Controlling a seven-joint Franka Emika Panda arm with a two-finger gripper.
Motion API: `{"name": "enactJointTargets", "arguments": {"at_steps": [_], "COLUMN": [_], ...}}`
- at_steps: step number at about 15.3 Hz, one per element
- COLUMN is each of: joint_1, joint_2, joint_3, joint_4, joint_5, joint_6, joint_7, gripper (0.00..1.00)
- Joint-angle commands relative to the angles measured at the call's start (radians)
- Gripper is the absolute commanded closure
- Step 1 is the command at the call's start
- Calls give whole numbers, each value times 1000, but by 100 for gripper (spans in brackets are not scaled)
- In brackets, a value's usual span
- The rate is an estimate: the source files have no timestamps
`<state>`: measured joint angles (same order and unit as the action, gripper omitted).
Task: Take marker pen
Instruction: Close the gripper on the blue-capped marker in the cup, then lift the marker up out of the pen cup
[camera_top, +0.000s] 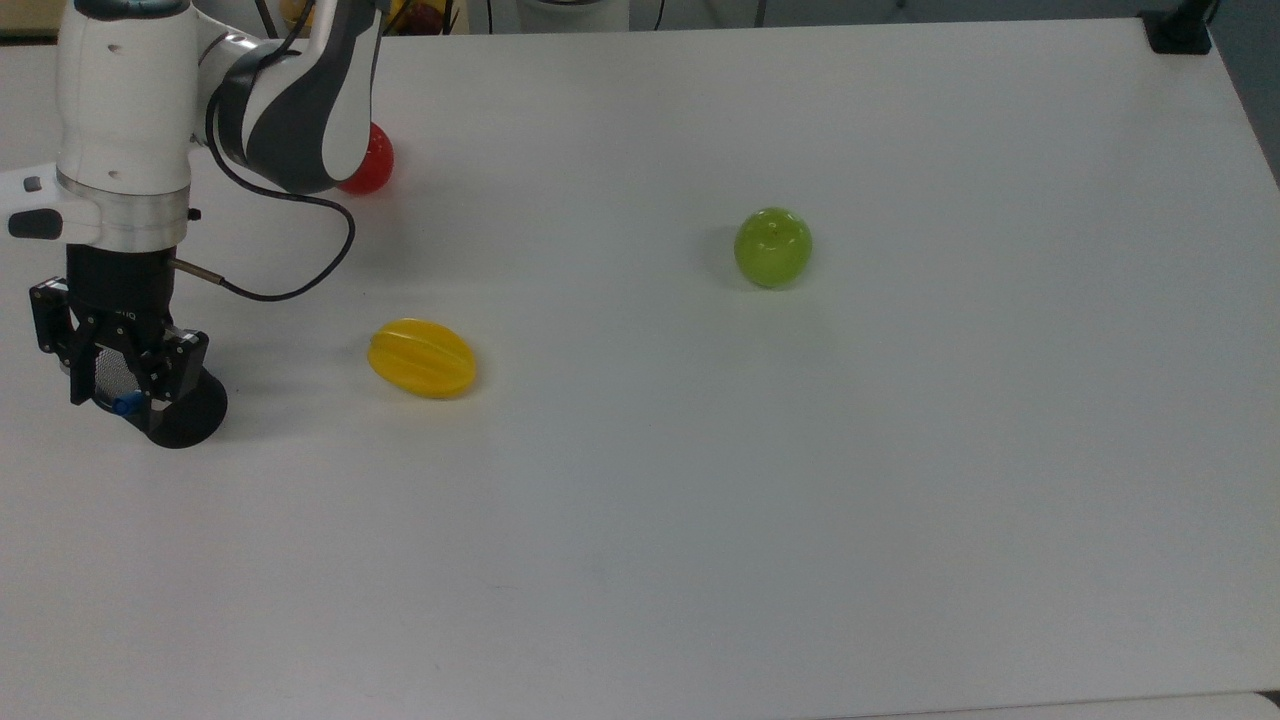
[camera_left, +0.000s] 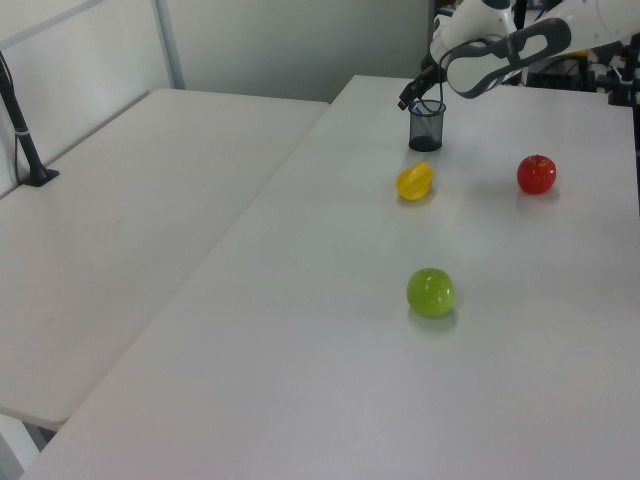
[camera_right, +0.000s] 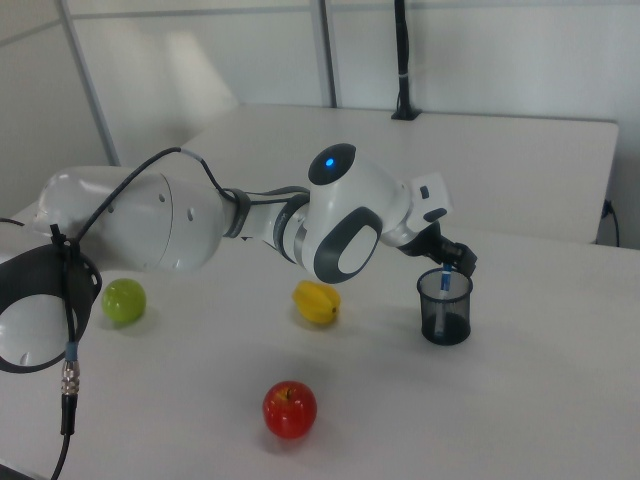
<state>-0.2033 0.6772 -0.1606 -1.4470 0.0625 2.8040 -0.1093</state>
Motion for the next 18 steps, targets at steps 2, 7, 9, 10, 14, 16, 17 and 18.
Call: {"name": "enactJointTargets", "arguments": {"at_steps": [2, 7, 9, 10, 14, 16, 17, 18], "joint_1": [-1, -1, -1, -1, -1, 2, 4, 7], "joint_2": [12, 8, 5, 1, -50, -80, -96, -111], "joint_3": [-4, -4, -4, -4, -4, -4, -4, -4], "joint_4": [28, 28, 28, 28, 40, 40, 40, 39], "joint_5": [-10, -7, -6, -6, 2, 11, 28, 42], "joint_6": [12, 12, 12, 12, 9, 8, 6, 0], "joint_7": [-10, -9, -9, -9, -4, -3, -3, -1], "gripper": [86, 100, 100, 100, 100, 100, 100, 100]}}
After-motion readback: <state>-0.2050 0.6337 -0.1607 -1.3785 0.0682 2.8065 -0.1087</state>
